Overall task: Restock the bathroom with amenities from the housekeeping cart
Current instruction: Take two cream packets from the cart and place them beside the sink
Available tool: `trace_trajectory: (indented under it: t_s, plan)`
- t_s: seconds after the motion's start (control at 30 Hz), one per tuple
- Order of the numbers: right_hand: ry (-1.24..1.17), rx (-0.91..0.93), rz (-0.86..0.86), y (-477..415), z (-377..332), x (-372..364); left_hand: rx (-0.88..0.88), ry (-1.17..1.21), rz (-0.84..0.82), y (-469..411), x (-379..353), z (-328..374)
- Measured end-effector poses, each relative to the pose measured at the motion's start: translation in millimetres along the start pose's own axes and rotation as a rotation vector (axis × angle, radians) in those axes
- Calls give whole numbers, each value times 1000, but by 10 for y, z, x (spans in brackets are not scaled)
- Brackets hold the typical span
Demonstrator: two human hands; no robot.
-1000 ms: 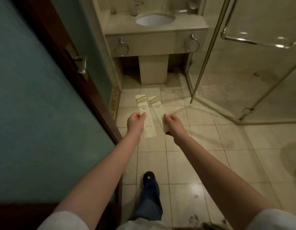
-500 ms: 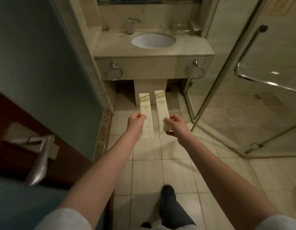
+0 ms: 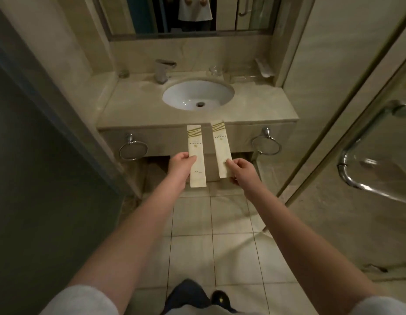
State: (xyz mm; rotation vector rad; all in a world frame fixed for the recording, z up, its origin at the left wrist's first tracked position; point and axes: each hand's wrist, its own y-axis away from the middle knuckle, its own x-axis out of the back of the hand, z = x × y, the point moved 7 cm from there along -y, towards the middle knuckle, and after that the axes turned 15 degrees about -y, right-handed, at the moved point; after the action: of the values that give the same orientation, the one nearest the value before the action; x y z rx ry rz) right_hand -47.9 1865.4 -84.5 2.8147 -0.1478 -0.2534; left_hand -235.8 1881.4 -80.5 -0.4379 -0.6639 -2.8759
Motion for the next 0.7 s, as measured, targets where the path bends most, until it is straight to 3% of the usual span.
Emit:
trace_trajectory:
  t_s: [0.7]
  plan:
    - [-87, 55, 267, -4099, -1471, -29, -116, -115, -109, -3959, -763, 2409]
